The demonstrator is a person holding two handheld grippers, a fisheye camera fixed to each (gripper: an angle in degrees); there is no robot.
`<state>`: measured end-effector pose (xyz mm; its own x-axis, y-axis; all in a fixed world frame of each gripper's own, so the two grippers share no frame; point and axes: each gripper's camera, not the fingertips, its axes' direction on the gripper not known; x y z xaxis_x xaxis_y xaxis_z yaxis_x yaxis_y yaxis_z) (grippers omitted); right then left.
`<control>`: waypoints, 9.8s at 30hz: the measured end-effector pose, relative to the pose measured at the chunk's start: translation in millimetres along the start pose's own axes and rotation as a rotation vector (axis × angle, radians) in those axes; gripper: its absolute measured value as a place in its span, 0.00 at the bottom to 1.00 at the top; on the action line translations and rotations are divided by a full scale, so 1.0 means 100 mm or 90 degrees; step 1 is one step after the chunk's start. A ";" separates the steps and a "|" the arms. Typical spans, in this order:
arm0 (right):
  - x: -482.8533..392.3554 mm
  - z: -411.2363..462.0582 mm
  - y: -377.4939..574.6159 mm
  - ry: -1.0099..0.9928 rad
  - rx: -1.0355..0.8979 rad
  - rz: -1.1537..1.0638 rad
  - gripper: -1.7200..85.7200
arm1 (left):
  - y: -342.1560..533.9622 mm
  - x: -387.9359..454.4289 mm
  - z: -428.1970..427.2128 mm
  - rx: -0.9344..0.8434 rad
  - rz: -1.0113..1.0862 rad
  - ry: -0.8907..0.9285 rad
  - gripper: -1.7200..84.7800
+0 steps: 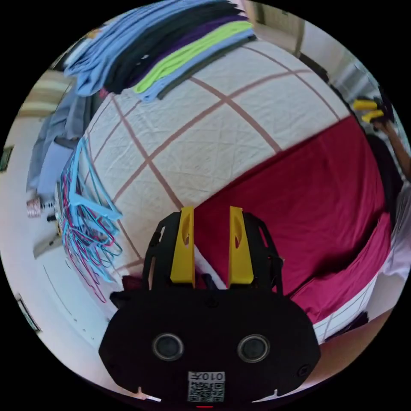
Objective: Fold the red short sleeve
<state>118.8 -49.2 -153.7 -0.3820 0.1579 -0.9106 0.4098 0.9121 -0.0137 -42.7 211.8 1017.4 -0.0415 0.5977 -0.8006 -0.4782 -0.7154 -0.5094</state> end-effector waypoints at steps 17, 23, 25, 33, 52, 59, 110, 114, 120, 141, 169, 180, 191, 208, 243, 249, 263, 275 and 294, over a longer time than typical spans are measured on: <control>-0.01 -0.02 0.00 0.010 -0.039 -0.021 0.14 | -0.61 -0.31 0.32 -0.030 0.116 0.076 0.13; -0.04 -0.07 0.11 0.024 -0.047 -0.021 0.14 | -0.58 -0.10 0.26 -0.032 0.173 0.039 0.07; -0.03 -0.12 0.14 0.024 -0.042 -0.019 0.14 | -0.58 -0.03 0.23 -0.037 0.182 0.006 0.04; 0.03 0.07 0.09 -0.018 -0.089 -0.022 0.15 | -0.49 0.12 0.12 -0.059 0.171 -0.035 0.02; -1.24 -1.05 0.24 -0.024 0.022 -0.093 0.04 | 0.98 0.85 -1.11 -0.016 0.018 -0.166 0.02; -3.10 -1.45 0.48 0.015 -0.025 -0.308 0.04 | 2.37 1.57 -1.51 0.041 -0.109 -0.196 0.02; -3.40 0.16 0.53 -0.065 -0.199 -0.382 0.07 | 4.55 3.29 -1.24 0.119 -0.518 -0.014 0.04; -3.13 0.35 0.51 -0.113 -0.219 -0.378 0.07 | 4.75 3.49 -1.60 0.219 -0.587 -0.046 0.06; -2.32 -0.39 0.31 -0.130 -0.041 -0.325 0.09 | 4.63 4.86 -2.73 0.378 -0.507 -0.217 0.10; -0.82 0.18 -0.25 -0.389 -0.258 -0.143 0.07 | 2.62 7.16 -2.90 0.162 0.038 -0.226 0.19; -1.88 -0.68 1.74 0.152 0.107 -0.729 0.21 | 3.59 5.18 -3.65 0.415 -0.290 0.137 0.08; -2.23 -0.57 1.74 0.114 0.225 -0.878 0.09 | 3.76 5.10 -3.69 0.411 -0.305 0.146 0.08; -2.18 -1.89 0.95 -0.136 0.199 -0.776 0.03 | 4.01 5.89 -4.49 0.423 -0.297 -0.011 0.08; -3.09 -2.54 0.38 -0.198 -0.036 -0.864 0.03 | 4.83 6.39 -4.21 0.539 -0.477 0.176 0.08; -3.06 0.20 -3.98 -0.363 -0.447 -0.338 0.13 | 5.23 3.58 -2.32 0.342 -0.598 0.321 0.11; -3.63 -0.55 -3.78 -0.472 -0.307 -0.627 0.07 | 5.17 3.77 -2.55 0.417 -0.511 0.263 0.06; -3.51 -0.37 -3.67 -0.246 -0.263 -0.502 0.12 | 5.20 3.70 -2.08 0.420 -0.612 0.349 0.06; -3.82 -0.16 -3.27 -0.111 -0.247 -0.447 0.07 | 5.23 4.11 -2.11 0.404 -0.749 0.279 0.09; -2.38 -0.76 -1.18 -0.362 -0.291 -0.103 0.16 | 4.42 6.56 -3.11 0.371 -0.626 0.108 0.13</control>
<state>98.7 -165.5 95.8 0.1293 -0.0978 -0.9868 -0.0484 0.9933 -0.1048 -8.6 175.4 168.5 0.6703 0.7163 -0.1939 -0.5732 0.3338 -0.7484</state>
